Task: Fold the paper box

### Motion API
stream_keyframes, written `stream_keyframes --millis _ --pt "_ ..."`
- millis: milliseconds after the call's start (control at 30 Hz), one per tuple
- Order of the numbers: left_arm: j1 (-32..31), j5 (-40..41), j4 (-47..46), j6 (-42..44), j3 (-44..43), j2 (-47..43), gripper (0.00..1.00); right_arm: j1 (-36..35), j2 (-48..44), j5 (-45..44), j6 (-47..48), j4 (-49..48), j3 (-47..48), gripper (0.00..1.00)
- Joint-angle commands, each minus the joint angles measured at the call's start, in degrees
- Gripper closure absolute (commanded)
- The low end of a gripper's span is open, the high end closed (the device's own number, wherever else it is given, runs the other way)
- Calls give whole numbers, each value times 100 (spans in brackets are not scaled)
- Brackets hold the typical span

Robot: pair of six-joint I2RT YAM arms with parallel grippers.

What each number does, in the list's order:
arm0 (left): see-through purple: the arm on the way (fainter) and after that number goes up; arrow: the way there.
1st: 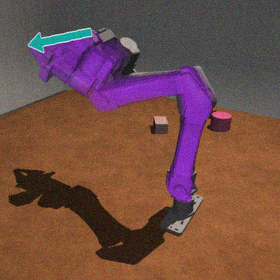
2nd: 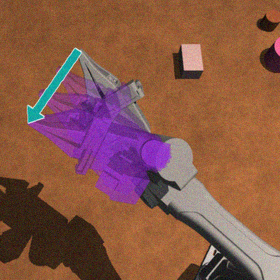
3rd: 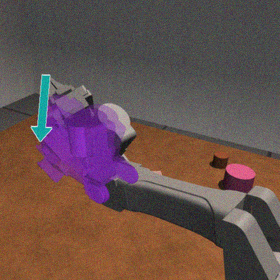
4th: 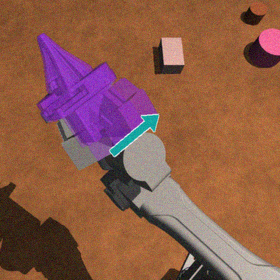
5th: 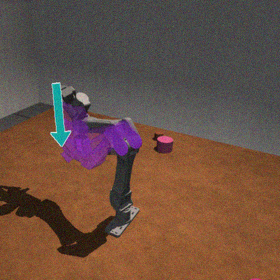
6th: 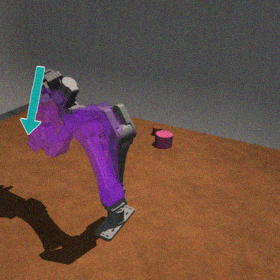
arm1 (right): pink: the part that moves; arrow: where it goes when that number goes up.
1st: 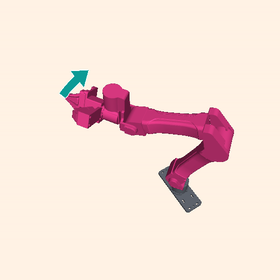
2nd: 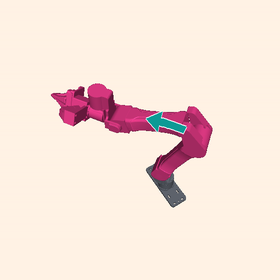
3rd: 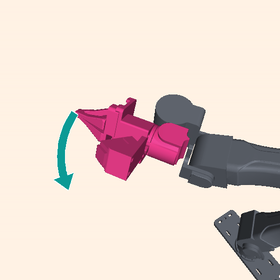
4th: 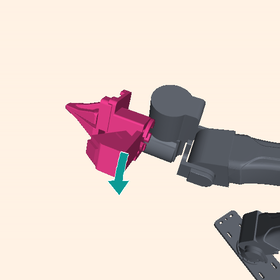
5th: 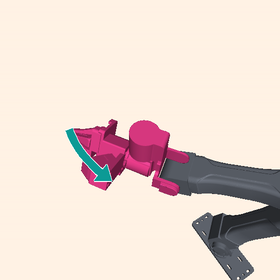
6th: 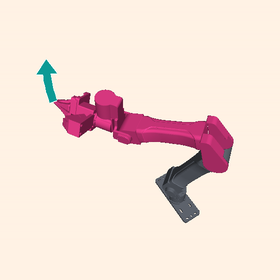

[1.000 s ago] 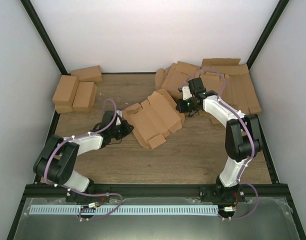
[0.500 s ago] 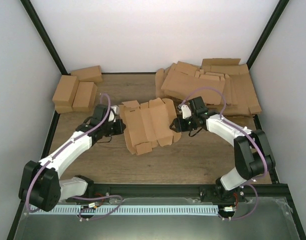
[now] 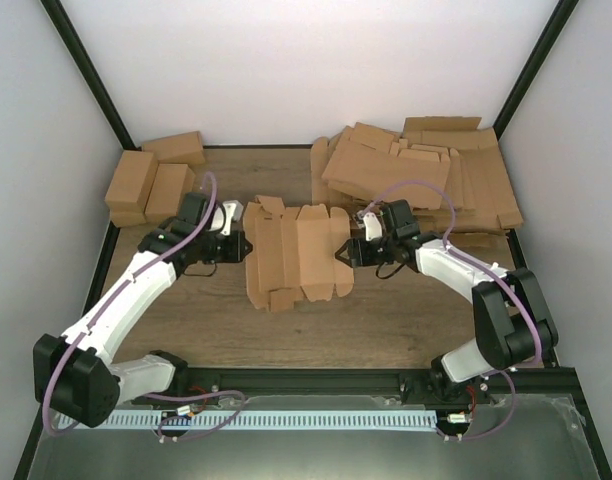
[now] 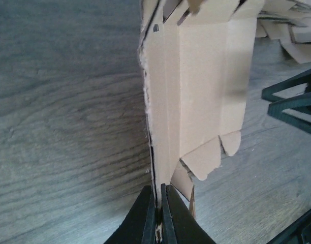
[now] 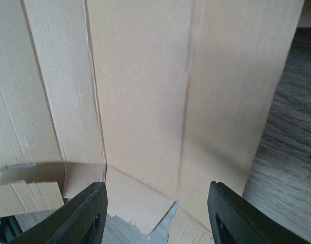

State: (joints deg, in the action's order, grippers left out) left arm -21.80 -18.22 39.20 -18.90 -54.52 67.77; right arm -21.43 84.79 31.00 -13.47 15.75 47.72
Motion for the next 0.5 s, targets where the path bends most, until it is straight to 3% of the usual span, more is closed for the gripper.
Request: stream_keyframes --millis 0,167,300,400,467 --pt "-29 -255 464 443 -471 118 96 -148 -87 137 -100 -183 48 44" --pt "-35 -401 336 659 -472 46 95 -169 -317 -234 -244 -373 -244 42" --pt "-55 -342 372 729 -445 200 95 -168 -540 -1001 -474 -366 -336 31" --pt "-79 -223 401 755 -444 250 95 -166 -633 -1519 -597 -260 -315 17" --pt "-96 -125 481 804 -479 275 95 -170 -628 -1586 -573 -217 -306 14"
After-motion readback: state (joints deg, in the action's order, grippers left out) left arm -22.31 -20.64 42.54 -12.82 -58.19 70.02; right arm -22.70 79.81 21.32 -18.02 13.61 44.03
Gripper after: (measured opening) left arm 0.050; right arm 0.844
